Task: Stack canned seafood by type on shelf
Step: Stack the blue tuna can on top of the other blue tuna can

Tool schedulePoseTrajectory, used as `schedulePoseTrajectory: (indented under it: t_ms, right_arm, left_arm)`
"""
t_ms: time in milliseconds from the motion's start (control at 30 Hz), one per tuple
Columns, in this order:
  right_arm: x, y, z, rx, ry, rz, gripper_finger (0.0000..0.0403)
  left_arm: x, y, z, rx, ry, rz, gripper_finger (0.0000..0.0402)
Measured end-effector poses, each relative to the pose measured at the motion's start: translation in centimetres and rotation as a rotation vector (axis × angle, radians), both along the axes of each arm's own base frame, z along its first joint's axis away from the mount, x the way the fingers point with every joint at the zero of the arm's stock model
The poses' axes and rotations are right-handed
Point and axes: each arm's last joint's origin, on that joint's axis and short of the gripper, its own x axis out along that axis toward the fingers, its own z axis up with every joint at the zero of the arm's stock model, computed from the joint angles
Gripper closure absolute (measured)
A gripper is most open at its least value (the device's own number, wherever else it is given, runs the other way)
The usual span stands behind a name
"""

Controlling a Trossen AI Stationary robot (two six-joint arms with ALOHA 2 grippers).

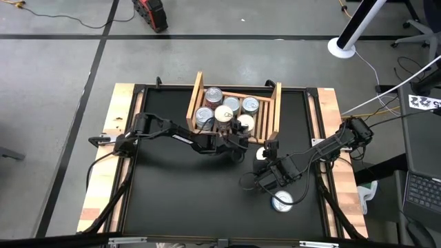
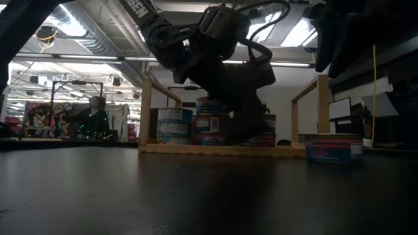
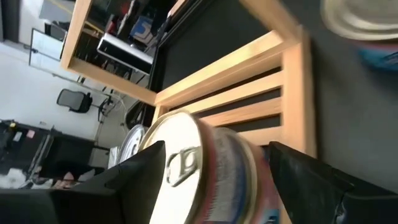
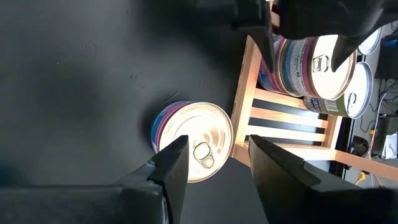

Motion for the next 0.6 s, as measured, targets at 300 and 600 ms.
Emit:
schedulePoseTrajectory:
  t_ms: [300, 600]
  right_arm:
    - [-0.1, 0.1, -0.1, 0.070, 0.002, -0.066, 0.0237]
    - [-0.3, 0.1, -2.3, 0.096, 0.008, -0.076, 0.0237]
  left_arm:
    - [0.0, -3.4, 0.0, 0.003, 0.003, -0.075, 0.0121]
    - [-0.3, -6.3, -0.1, 0.004, 0.012, -0.141, 0.0121]
